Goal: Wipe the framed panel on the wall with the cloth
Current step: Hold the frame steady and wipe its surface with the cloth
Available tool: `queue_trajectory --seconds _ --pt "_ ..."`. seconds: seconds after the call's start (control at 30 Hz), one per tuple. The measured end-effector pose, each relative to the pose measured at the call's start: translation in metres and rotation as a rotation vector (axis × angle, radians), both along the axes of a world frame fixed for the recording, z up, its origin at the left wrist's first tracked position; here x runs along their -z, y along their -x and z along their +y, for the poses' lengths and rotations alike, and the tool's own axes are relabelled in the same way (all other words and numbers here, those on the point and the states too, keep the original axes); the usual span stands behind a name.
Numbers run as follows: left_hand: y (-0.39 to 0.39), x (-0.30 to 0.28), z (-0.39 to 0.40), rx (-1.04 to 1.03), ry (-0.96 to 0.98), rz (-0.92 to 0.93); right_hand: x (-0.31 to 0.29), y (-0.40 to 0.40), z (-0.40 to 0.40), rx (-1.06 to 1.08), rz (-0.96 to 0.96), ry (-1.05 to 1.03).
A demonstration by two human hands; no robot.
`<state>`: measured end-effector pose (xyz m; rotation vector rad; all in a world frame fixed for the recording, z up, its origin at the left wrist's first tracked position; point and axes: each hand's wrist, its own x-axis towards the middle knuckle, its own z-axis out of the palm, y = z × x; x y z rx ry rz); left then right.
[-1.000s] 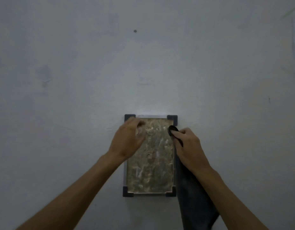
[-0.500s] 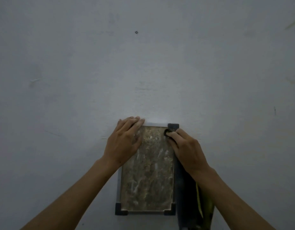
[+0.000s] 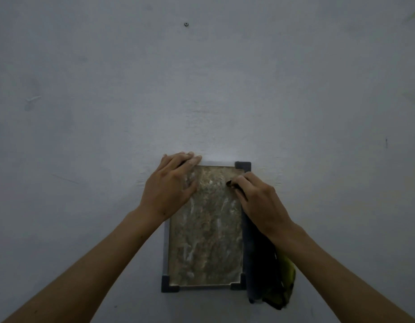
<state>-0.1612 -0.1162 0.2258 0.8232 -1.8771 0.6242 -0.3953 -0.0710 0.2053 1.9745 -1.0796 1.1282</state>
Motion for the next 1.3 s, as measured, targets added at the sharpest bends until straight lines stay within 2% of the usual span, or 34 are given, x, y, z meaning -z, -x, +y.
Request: queue_trajectory --seconds 0.2,0.4,0.57,0.73,0.87,1.03,1.17,1.3 --pt "-0.001 -0.003 0.003 -0.022 -0.020 -0.016 -0.024 0.004 0.000 0.098 0.067 0.039" --pt "-0.002 -0.006 0.004 -0.056 -0.024 -0.047 -0.009 0.002 0.006 0.077 0.129 -0.092" --pt "-0.003 -0.008 0.004 -0.059 -0.035 -0.057 -0.030 -0.001 0.005 0.078 -0.004 0.017" --pt "-0.004 -0.010 0.005 -0.064 -0.043 -0.062 -0.021 -0.007 0.006 0.097 0.064 -0.032" --pt "-0.002 -0.011 0.006 -0.063 -0.053 -0.029 -0.034 -0.005 0.003 0.105 -0.018 0.024" --pt "-0.002 -0.014 0.007 -0.065 -0.062 -0.030 -0.023 -0.014 0.007 0.106 0.090 -0.043" --pt "0.000 -0.013 0.009 -0.064 -0.056 -0.026 -0.035 -0.006 0.006 0.113 -0.024 0.014" --pt "0.001 -0.015 0.010 -0.086 -0.037 -0.047 -0.022 -0.010 0.008 0.158 0.092 -0.042"
